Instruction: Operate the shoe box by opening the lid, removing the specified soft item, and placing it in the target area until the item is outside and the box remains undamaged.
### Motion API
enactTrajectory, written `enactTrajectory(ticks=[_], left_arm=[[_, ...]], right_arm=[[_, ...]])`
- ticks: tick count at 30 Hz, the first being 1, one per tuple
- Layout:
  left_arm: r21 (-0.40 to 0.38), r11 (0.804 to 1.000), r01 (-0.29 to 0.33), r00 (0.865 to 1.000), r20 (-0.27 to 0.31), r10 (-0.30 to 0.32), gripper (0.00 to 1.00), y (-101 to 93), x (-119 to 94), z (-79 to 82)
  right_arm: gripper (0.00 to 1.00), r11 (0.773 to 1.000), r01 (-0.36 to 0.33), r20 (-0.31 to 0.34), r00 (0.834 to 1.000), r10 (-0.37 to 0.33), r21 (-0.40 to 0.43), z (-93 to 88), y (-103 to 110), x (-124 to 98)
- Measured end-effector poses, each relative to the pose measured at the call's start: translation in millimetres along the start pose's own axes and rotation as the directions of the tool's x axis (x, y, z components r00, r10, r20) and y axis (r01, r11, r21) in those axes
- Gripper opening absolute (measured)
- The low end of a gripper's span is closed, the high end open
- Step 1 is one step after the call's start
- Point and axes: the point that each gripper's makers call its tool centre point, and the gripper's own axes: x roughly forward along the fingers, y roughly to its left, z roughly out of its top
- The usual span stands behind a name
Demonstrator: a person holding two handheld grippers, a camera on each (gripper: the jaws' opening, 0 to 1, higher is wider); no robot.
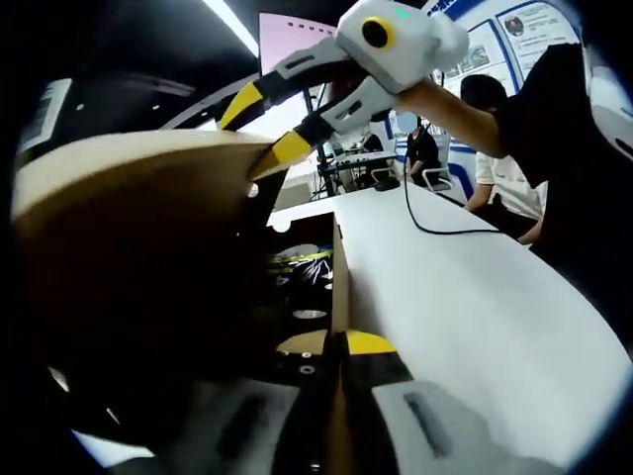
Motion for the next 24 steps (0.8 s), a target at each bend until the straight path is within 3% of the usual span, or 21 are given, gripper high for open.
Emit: enactTrajectory(ticks=[8,24], left_arm=[[-0.004,1.000,0.000,1.000,0.001,0.000,0.04,-0.3,0.3,0.1],[-0.032,0.999,0.008,1.000,0.011,-0.008,0.03,0.1,0.4,0.1]], right_arm=[[0.23,0.995,0.085,-0.002,0.996,-0.086,-0.052,-2.0,-16.5,7.1],[0.16,0.956,0.236,-0.011,0.970,-0.242,-0.176,-3.4,-40.0,17.3]])
